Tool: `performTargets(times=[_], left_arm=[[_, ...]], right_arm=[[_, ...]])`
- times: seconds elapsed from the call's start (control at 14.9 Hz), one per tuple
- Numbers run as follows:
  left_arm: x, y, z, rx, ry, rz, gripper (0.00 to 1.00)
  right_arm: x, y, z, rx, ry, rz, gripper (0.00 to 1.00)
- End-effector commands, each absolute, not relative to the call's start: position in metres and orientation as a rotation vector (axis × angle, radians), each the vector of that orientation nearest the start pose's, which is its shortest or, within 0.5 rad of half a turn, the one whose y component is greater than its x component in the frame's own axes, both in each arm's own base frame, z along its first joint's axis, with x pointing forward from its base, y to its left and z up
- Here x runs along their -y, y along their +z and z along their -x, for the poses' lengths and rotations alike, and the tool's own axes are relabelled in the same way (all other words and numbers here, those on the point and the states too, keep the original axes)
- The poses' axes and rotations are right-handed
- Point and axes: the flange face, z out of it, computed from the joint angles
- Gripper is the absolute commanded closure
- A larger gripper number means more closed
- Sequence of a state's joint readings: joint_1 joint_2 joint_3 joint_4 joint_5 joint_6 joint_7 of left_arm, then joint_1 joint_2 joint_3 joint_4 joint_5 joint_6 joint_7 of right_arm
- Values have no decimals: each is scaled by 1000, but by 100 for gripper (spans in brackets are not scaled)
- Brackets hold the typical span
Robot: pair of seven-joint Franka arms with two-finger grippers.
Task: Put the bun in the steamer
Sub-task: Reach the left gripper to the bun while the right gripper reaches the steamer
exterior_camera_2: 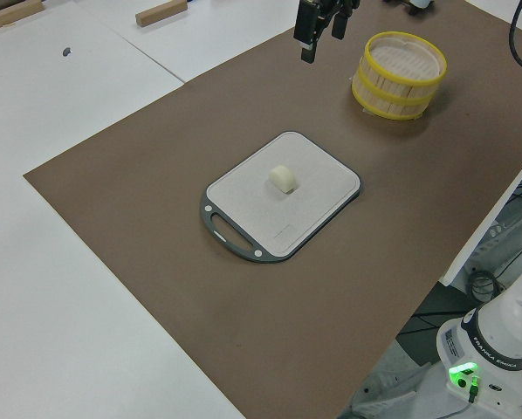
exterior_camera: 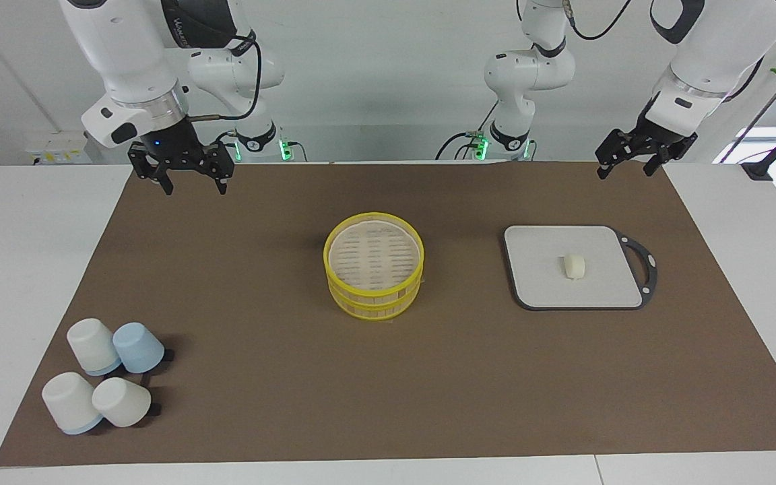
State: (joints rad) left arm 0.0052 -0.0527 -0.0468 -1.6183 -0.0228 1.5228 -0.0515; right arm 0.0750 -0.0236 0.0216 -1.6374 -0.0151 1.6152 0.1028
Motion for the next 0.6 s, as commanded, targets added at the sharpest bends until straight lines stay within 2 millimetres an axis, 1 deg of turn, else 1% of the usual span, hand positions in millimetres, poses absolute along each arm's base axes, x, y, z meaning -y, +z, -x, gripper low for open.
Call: performTargets(times=[0.0,0.13,0.27,0.34,0.4,0.47,0.54], left_arm=[[27,632,-529,0,44,3153,0],[27,632,-529,0,42,3153,0],[26,629,-529,0,42,3153,0],[25,626,-528,-5,30,3155,0],[20,616,-524,3,18,3153,0],[19,604,-520,-7,10,3154,0],[15,586,-517,-30,3,3154,0]], right_arm=[[-50,614,-545,11,-7,3158,0],[-48,611,-543,-4,2,3159,0],[-50,608,-537,18,29,3158,0],[-54,607,-531,34,90,3156,0],[-73,607,-526,105,130,3158,0],[-91,610,-530,190,57,3151,0],[-120,613,-536,263,-47,3141,0]])
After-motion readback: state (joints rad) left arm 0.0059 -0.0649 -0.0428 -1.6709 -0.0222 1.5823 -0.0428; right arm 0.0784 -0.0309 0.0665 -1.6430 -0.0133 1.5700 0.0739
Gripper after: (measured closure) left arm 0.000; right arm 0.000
